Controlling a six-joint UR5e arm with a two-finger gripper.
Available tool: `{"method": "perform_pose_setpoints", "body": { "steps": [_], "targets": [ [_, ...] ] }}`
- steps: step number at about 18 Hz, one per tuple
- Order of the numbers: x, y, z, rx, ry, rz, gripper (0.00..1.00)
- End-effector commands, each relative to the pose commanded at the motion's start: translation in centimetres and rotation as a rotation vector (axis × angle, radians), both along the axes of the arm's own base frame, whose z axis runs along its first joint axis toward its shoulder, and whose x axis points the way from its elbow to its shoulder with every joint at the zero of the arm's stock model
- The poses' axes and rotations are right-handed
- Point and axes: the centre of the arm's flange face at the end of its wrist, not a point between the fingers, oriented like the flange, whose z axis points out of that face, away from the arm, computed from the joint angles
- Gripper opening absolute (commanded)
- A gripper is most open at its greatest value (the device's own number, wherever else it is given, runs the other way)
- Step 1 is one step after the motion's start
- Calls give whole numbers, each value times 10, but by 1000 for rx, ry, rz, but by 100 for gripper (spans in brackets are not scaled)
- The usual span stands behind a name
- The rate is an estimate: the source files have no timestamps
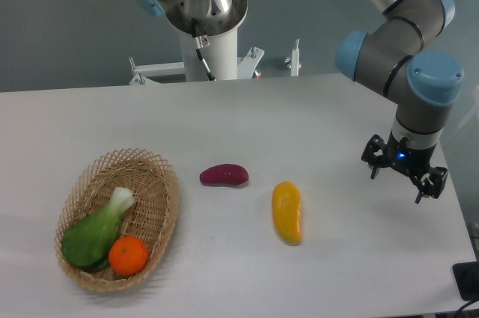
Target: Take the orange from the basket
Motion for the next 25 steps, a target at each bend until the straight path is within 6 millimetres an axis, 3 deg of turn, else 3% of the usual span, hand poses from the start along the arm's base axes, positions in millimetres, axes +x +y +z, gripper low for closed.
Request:
{"method": "perform_pose_setpoints", "body": {
  "steps": [8,17,19,22,25],
  "targets": [
    [0,6,6,18,3,23,100],
    [33,63,11,76,-33,179,100],
    [53,84,17,95,-46,234,100],
    [95,126,21,144,-101,448,100],
    [131,157,23,162,-129,516,100]
  ]
}}
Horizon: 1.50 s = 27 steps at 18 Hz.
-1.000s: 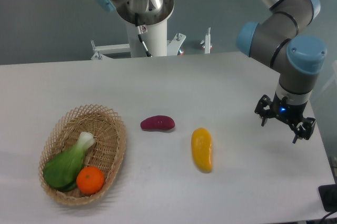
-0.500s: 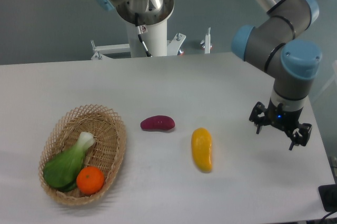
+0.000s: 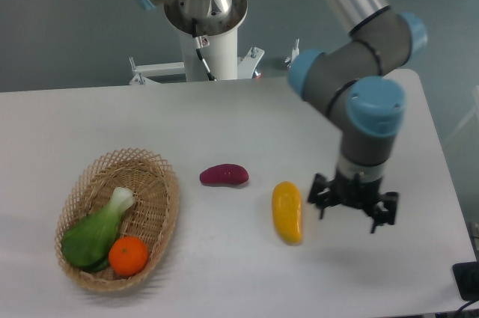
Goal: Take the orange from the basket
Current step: 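Move the open gripper over the basket and lower it toward the orange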
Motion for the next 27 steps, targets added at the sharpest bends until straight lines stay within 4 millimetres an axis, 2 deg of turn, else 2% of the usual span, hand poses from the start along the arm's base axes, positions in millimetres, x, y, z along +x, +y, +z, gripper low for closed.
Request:
{"method": "perform_pose_setpoints", "body": {
  "steps": [5,8,14,20,24,27],
  "targets": [
    [55,34,20,45,-30,113,100],
    [93,55,21,51,-43,94,100],
    [168,94,10,53,-116,234,100],
    [225,111,-5,27,-150,240,100],
    [263,114,-22,-4,-179,256,100],
    [277,115,-35,-22,-198,293,100]
  ]
}}
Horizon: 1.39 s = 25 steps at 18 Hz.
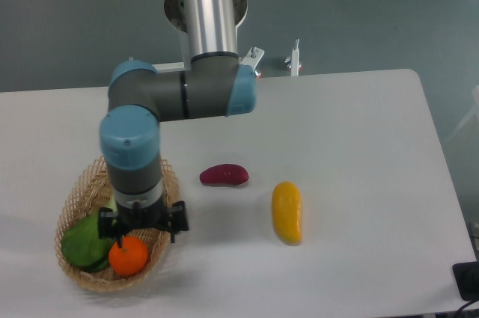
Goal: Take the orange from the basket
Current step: 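Move the open gripper over the basket and lower it toward the orange, then close the gripper around the orange inside the basket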
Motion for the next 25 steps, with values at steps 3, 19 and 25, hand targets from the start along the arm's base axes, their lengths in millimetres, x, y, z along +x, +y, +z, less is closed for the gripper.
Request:
{"method": "perform_pose_setpoints", "body": {
  "steps": [3,19,25],
  "targets": [
    [12,5,-17,-24,-14,-3,100],
    [13,22,-63,-67,-38,77,100],
    [8,30,-72,-44,-24,94,100]
  ]
}}
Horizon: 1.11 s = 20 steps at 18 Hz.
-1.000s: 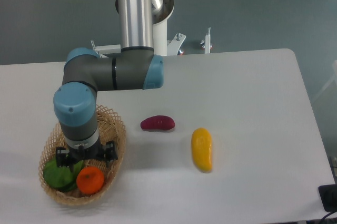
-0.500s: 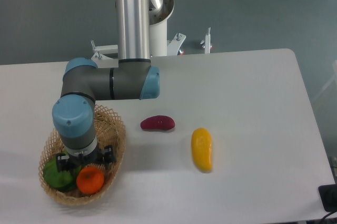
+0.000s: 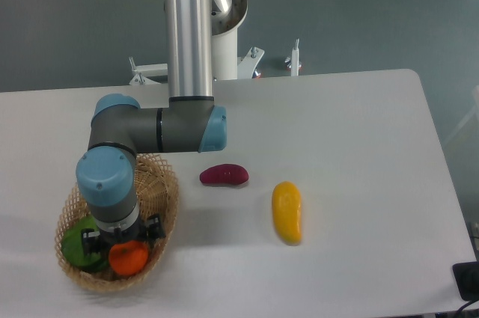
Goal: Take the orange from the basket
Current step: 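Close the gripper around the orange inside the basket, then lift the orange out of the basket and carry it beside the yellow fruit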
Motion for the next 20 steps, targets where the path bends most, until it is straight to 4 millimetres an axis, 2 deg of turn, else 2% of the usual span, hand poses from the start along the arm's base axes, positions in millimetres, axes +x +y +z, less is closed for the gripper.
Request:
{"method": "perform_pose_setpoints", "body": {
  "steps": [2,3,5,7,9,11,16,18,20],
  "targets": [
    [-2,2,-1,-2,9,3,97],
    [-2,2,-1,-3,10,4,89],
    [-2,3,2,1,12,6,62],
    [-3,2,5,2,16,14,51],
    [-2,1,17,17,19,17,51],
    [1,-2,38,40,20,14,51],
    [6,-16,106,133,36,4,51],
    [-7,-25,124,150,60,17,51],
    [-31,-33,128,154,73,21,51]
  ]
}}
